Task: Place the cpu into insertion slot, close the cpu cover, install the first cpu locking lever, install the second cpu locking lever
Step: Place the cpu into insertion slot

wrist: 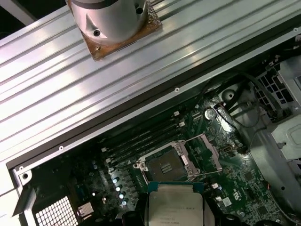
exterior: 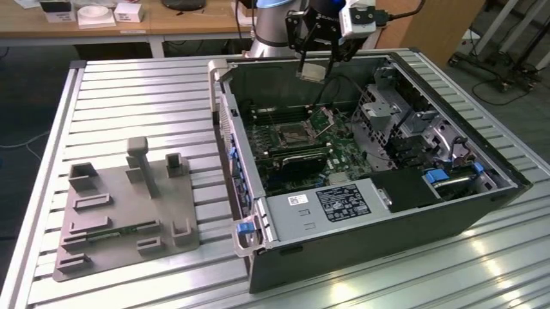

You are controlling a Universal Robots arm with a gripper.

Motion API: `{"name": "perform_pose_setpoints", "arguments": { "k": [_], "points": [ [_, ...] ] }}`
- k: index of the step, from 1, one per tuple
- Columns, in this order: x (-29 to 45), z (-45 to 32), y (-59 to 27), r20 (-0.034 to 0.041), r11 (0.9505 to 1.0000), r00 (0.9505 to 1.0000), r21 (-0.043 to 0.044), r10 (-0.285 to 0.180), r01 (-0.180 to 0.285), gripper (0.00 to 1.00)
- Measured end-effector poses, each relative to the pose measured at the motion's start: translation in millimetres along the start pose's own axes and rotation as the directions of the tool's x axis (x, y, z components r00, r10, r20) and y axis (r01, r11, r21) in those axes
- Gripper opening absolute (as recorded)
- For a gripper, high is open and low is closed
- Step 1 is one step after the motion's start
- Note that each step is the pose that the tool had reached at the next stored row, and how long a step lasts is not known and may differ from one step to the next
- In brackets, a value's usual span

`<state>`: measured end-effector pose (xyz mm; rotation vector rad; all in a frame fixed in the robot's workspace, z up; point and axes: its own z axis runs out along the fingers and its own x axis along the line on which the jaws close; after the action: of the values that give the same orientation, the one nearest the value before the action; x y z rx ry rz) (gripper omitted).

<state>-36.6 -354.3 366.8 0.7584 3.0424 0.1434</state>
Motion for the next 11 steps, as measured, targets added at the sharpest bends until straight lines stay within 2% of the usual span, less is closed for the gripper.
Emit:
{"name": "perform_pose_setpoints", "arguments": {
  "k": [2, 11],
  "points": [
    [0.2, 0.1, -0.1, 0.0013, 0.9999, 0.9999, -0.0004, 0.015, -0.015, 0.54],
    [0.2, 0.1, -0.1, 0.0019, 0.9998, 0.9998, -0.0006, 0.021, -0.021, 0.54]
  ]
}}
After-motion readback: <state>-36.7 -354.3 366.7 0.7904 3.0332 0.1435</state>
